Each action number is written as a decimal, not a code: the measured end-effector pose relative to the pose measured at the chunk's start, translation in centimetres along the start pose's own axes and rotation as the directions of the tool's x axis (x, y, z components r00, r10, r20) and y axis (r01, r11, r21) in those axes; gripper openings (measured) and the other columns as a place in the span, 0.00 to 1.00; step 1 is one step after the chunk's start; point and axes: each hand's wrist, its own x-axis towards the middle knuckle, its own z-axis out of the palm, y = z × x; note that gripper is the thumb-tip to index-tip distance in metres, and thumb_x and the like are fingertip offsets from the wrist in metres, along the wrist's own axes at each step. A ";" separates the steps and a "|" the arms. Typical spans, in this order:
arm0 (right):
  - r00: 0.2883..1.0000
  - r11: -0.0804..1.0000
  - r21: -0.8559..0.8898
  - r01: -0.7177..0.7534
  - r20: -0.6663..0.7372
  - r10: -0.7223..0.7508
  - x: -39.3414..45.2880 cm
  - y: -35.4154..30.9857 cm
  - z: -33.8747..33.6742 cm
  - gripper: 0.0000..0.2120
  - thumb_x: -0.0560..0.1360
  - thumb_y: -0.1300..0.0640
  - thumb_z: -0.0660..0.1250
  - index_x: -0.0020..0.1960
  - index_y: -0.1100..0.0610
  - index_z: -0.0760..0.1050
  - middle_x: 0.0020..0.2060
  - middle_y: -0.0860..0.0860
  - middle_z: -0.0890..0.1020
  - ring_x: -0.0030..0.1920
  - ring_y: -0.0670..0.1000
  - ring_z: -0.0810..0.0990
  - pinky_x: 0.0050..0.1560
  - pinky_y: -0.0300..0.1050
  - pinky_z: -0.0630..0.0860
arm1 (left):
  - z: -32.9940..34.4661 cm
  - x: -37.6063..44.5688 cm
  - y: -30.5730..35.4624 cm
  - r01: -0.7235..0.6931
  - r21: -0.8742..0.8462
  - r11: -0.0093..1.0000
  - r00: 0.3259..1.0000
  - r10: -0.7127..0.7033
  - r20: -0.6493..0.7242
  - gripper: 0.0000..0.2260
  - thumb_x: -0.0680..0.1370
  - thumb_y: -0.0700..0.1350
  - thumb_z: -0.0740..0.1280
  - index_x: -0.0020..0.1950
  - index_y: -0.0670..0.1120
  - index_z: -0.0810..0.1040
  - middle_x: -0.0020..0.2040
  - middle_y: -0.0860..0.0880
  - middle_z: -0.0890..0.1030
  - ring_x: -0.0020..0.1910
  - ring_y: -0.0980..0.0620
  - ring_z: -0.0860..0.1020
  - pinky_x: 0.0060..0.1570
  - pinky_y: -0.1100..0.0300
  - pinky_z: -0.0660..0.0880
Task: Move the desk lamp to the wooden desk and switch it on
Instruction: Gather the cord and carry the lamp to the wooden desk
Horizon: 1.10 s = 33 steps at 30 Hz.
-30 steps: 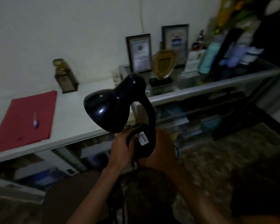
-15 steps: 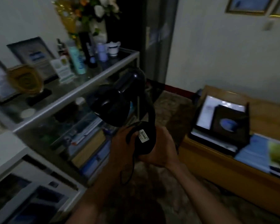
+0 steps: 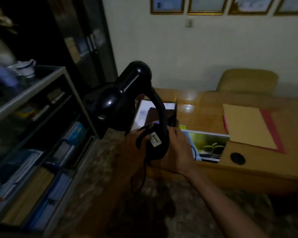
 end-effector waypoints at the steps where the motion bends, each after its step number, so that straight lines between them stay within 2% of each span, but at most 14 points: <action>1: 0.998 1.000 -0.024 -0.011 -0.060 0.010 0.3 1.4 -0.8 0.42 0.56 0.28 0.70 0.66 0.45 0.70 0.53 0.42 0.74 0.53 0.50 0.73 0.50 0.49 0.74 | 1.0 1.1 1.2 -0.039 0.004 0.999 0.999 0.039 0.013 0.12 0.82 0.49 0.61 0.63 0.49 0.80 0.59 0.47 0.83 0.59 0.47 0.80 0.58 0.59 0.74; 3: 0.995 0.997 -0.060 -0.049 -0.093 0.043 1.3 4.5 -2.6 0.48 0.53 0.26 0.70 0.68 0.46 0.67 0.56 0.42 0.73 0.56 0.50 0.72 0.53 0.51 0.73 | 2.9 3.1 3.4 -0.056 -0.022 0.998 0.998 0.056 0.000 0.12 0.82 0.47 0.63 0.63 0.47 0.80 0.59 0.44 0.83 0.59 0.45 0.80 0.59 0.56 0.75; 6: 0.994 0.993 -0.065 -0.095 -0.053 0.091 3.5 7.4 -4.8 0.51 0.53 0.23 0.68 0.70 0.46 0.65 0.59 0.44 0.75 0.60 0.50 0.72 0.61 0.51 0.72 | 5.0 6.2 6.1 -0.135 -0.033 0.990 0.990 0.134 -0.054 0.12 0.80 0.44 0.66 0.62 0.44 0.81 0.59 0.42 0.83 0.59 0.45 0.80 0.59 0.66 0.69; 10: 0.986 0.986 -0.088 -0.143 -0.099 0.134 7.3 12.1 -7.3 0.52 0.51 0.21 0.69 0.70 0.44 0.65 0.59 0.41 0.75 0.59 0.46 0.72 0.62 0.50 0.73 | 8.2 11.1 8.6 -0.191 -0.110 0.975 0.981 0.187 -0.052 0.12 0.80 0.45 0.67 0.62 0.44 0.81 0.58 0.43 0.84 0.59 0.45 0.80 0.62 0.50 0.76; 12: 0.984 0.986 -0.069 -0.151 -0.108 0.143 8.9 14.1 -8.5 0.53 0.51 0.22 0.70 0.70 0.44 0.65 0.59 0.41 0.75 0.58 0.46 0.72 0.60 0.51 0.74 | 10.2 13.5 9.7 -0.191 -0.116 0.975 0.981 0.187 -0.050 0.12 0.79 0.45 0.67 0.61 0.42 0.81 0.58 0.43 0.84 0.58 0.45 0.81 0.64 0.61 0.73; 14: 0.982 0.986 -0.048 -0.159 -0.110 0.153 10.5 16.0 -9.7 0.52 0.52 0.23 0.72 0.71 0.44 0.64 0.60 0.42 0.75 0.59 0.47 0.72 0.62 0.52 0.73 | 12.1 15.8 11.1 -0.188 -0.050 0.981 0.981 0.184 -0.062 0.11 0.79 0.45 0.68 0.59 0.43 0.82 0.56 0.43 0.84 0.56 0.45 0.80 0.56 0.75 0.65; 15: 0.980 0.985 -0.050 -0.163 -0.119 0.156 11.3 17.0 -10.5 0.51 0.53 0.24 0.72 0.71 0.43 0.64 0.60 0.41 0.75 0.60 0.46 0.72 0.63 0.52 0.72 | 13.0 17.0 11.8 -0.187 -0.038 0.982 0.981 0.185 -0.051 0.10 0.80 0.44 0.67 0.59 0.43 0.82 0.56 0.43 0.84 0.56 0.45 0.80 0.55 0.73 0.65; 17: 0.978 0.985 -0.056 -0.164 -0.136 0.155 12.7 19.0 -11.8 0.50 0.52 0.26 0.73 0.70 0.43 0.65 0.59 0.41 0.75 0.60 0.46 0.72 0.64 0.52 0.72 | 14.9 19.4 13.3 -0.206 -0.048 0.977 0.979 0.206 0.003 0.10 0.80 0.44 0.66 0.59 0.43 0.82 0.56 0.42 0.83 0.57 0.43 0.79 0.61 0.58 0.70; 19: 0.975 0.984 -0.035 -0.176 -0.147 0.169 13.9 21.2 -13.1 0.49 0.52 0.27 0.74 0.69 0.44 0.66 0.58 0.41 0.76 0.60 0.47 0.73 0.63 0.52 0.72 | 16.7 21.7 14.8 -0.257 -0.085 0.963 0.965 0.261 0.036 0.10 0.81 0.45 0.64 0.58 0.43 0.81 0.55 0.42 0.84 0.55 0.43 0.80 0.59 0.51 0.75; 22: 0.967 0.979 -0.028 -0.204 -0.160 0.197 15.3 24.5 -14.7 0.49 0.52 0.27 0.75 0.69 0.45 0.67 0.57 0.42 0.76 0.59 0.47 0.73 0.62 0.51 0.73 | 19.4 24.5 17.0 -0.320 -0.122 0.940 0.944 0.328 0.048 0.13 0.81 0.48 0.61 0.56 0.45 0.82 0.50 0.44 0.85 0.49 0.47 0.81 0.51 0.55 0.77; 25: 0.960 0.970 -0.042 -0.238 -0.162 0.229 16.0 28.3 -16.0 0.50 0.52 0.26 0.74 0.68 0.46 0.67 0.56 0.42 0.75 0.58 0.47 0.73 0.61 0.50 0.74 | 23.1 26.8 18.8 -0.325 -0.132 0.936 0.935 0.339 0.100 0.14 0.80 0.50 0.59 0.54 0.45 0.82 0.48 0.45 0.85 0.47 0.49 0.81 0.49 0.56 0.78; 29: 0.951 0.965 -0.030 -0.262 -0.180 0.252 15.9 34.5 -17.8 0.50 0.53 0.25 0.73 0.70 0.46 0.66 0.58 0.41 0.75 0.59 0.45 0.72 0.62 0.49 0.74 | 29.2 28.9 21.3 -0.353 -0.124 0.927 0.921 0.368 0.130 0.11 0.81 0.50 0.62 0.51 0.47 0.82 0.43 0.50 0.82 0.43 0.51 0.80 0.44 0.65 0.73; 31: 0.951 0.962 -0.027 -0.271 -0.164 0.263 15.7 38.3 -18.6 0.50 0.54 0.25 0.73 0.71 0.45 0.66 0.59 0.41 0.74 0.61 0.45 0.72 0.63 0.47 0.73 | 32.9 29.5 22.5 -0.330 -0.132 0.935 0.925 0.348 0.150 0.10 0.82 0.50 0.63 0.54 0.48 0.82 0.47 0.51 0.82 0.47 0.52 0.80 0.46 0.68 0.71; 33: 0.952 0.958 -0.016 -0.287 -0.116 0.284 15.3 42.6 -19.1 0.49 0.54 0.25 0.73 0.70 0.45 0.67 0.58 0.42 0.75 0.60 0.46 0.74 0.62 0.45 0.74 | 36.8 29.6 23.8 -0.289 -0.129 0.949 0.930 0.310 0.196 0.12 0.82 0.51 0.62 0.61 0.49 0.81 0.56 0.49 0.83 0.55 0.51 0.80 0.54 0.65 0.72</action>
